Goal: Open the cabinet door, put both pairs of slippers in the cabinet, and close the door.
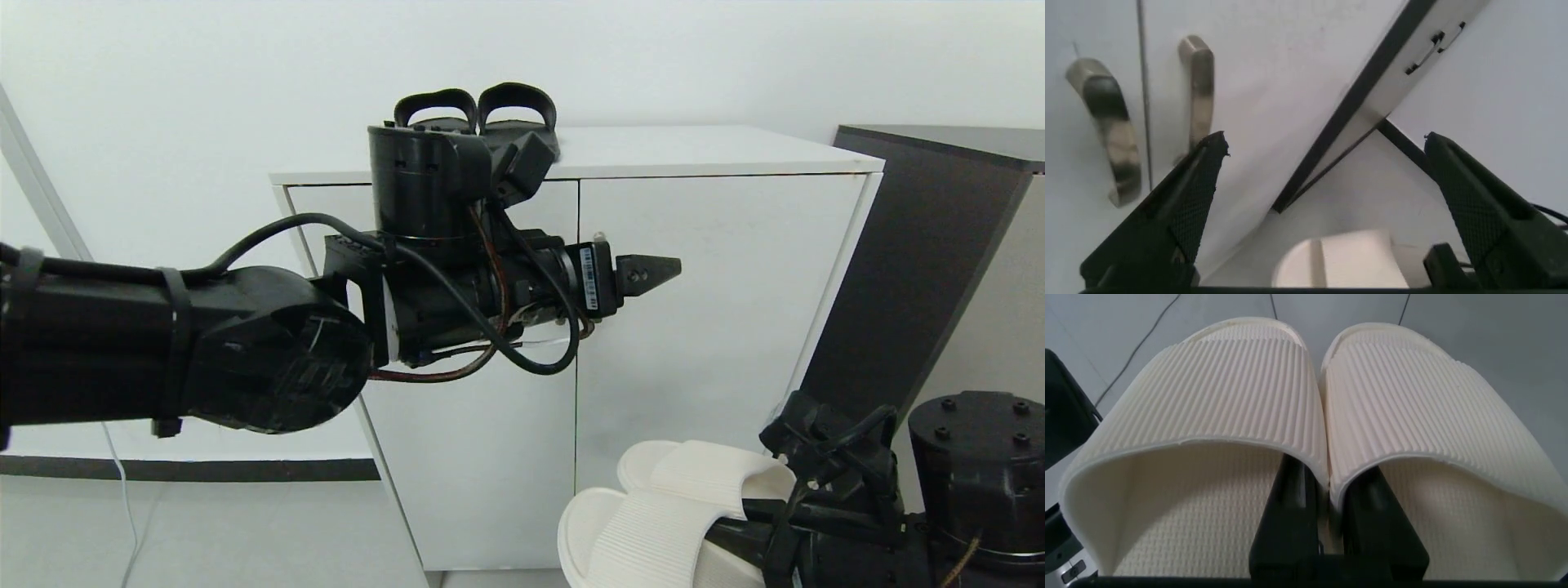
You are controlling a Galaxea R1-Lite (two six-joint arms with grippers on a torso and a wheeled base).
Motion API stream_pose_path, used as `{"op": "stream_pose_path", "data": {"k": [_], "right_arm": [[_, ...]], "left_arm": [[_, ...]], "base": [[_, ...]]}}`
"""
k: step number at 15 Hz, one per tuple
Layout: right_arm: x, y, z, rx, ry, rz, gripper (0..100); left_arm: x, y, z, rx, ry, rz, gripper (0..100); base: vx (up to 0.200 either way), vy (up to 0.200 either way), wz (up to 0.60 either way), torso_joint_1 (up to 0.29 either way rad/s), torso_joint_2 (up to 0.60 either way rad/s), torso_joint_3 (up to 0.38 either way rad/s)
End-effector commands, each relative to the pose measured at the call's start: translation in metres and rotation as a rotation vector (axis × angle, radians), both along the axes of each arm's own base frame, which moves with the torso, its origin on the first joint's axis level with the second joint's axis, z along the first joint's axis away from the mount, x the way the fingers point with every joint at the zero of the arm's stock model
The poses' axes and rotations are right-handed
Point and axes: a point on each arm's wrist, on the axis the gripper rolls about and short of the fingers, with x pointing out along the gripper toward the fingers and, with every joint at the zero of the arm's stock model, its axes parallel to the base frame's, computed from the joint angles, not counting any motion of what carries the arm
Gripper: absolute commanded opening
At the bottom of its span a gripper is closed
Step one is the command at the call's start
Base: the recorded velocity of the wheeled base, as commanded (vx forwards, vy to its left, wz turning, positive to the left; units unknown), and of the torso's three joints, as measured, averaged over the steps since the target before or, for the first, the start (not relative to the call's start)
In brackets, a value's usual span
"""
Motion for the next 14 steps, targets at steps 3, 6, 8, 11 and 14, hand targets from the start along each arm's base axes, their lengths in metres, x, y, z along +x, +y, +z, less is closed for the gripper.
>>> {"op": "stream_pose_path", "data": {"k": [3,6,8,11,14], "right_arm": [[0.000,0.000,-0.001,-0.005,0.004,0.001,0],[0.000,0.000,-0.001,-0.004,0.001,0.002,0],[0.000,0.001,-0.001,-0.005,0.000,0.003,0],[0.000,0.000,-0.002,-0.008,0.002,0.003,0],[0.000,0.000,-0.002,-0.006,0.004,0.003,0]], "left_arm": [[0.019,-0.002,-0.009,0.012,0.013,0.039,100],[0.029,-0.002,-0.013,0.016,0.016,0.060,100],[0.037,-0.002,-0.014,0.014,0.014,0.074,100],[0.048,-0.005,-0.020,0.019,0.021,0.080,100],[0.051,-0.008,-0.022,0.016,0.022,0.072,0]], "base": [[0.000,0.000,0.00,0.000,0.00,0.000],[0.000,0.000,0.00,0.000,0.00,0.000],[0.000,0.000,0.00,0.000,0.00,0.000],[0.000,0.000,0.00,0.000,0.00,0.000],[0.000,0.000,0.00,0.000,0.00,0.000]]}}
